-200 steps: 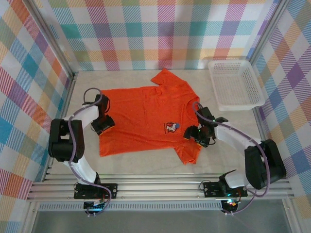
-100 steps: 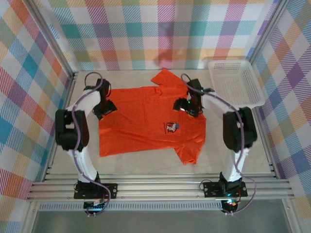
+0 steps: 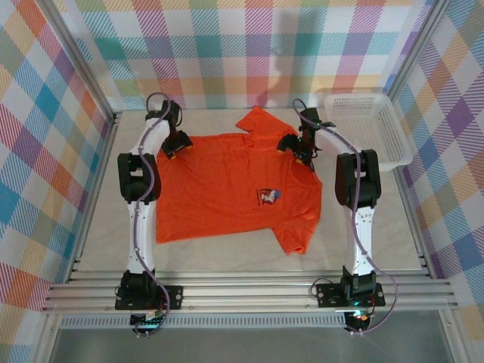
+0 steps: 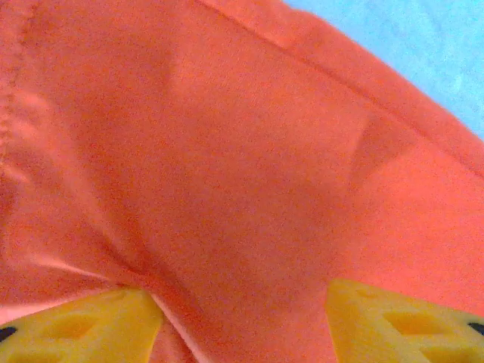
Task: Fold the inside-out t-shirt
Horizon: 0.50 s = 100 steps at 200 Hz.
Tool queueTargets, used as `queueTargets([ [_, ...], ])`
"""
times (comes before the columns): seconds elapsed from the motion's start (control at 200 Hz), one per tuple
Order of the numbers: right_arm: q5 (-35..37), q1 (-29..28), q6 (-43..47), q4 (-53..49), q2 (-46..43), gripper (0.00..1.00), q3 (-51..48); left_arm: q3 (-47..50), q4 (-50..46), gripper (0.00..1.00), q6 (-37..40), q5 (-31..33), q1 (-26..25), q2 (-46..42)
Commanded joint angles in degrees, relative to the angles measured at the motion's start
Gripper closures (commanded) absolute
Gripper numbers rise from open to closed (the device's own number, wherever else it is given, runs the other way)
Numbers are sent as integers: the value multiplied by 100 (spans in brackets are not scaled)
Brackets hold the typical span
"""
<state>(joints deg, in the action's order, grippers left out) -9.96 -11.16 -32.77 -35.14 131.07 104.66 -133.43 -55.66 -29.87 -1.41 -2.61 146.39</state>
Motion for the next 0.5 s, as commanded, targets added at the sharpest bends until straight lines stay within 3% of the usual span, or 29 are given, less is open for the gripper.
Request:
queueTargets([
  [0.0, 212, 79, -79, -449, 236, 20, 241, -164, -128, 40, 128, -530, 59, 565],
  [0.16, 97, 79, 44, -669, 56, 20, 575, -391, 21, 37, 272, -545, 65, 421],
  [0.275, -164, 73, 241, -910, -445, 19, 746, -239, 29, 34, 419, -472, 66, -241],
  [0.36, -191, 28, 370, -1148, -1069, 18, 610, 414, 115, 32, 477, -301, 52, -1165],
  [0.495, -122, -134, 341, -886, -2508, 19, -1144, 2244, -90, 36, 324, 346, 50, -2978],
])
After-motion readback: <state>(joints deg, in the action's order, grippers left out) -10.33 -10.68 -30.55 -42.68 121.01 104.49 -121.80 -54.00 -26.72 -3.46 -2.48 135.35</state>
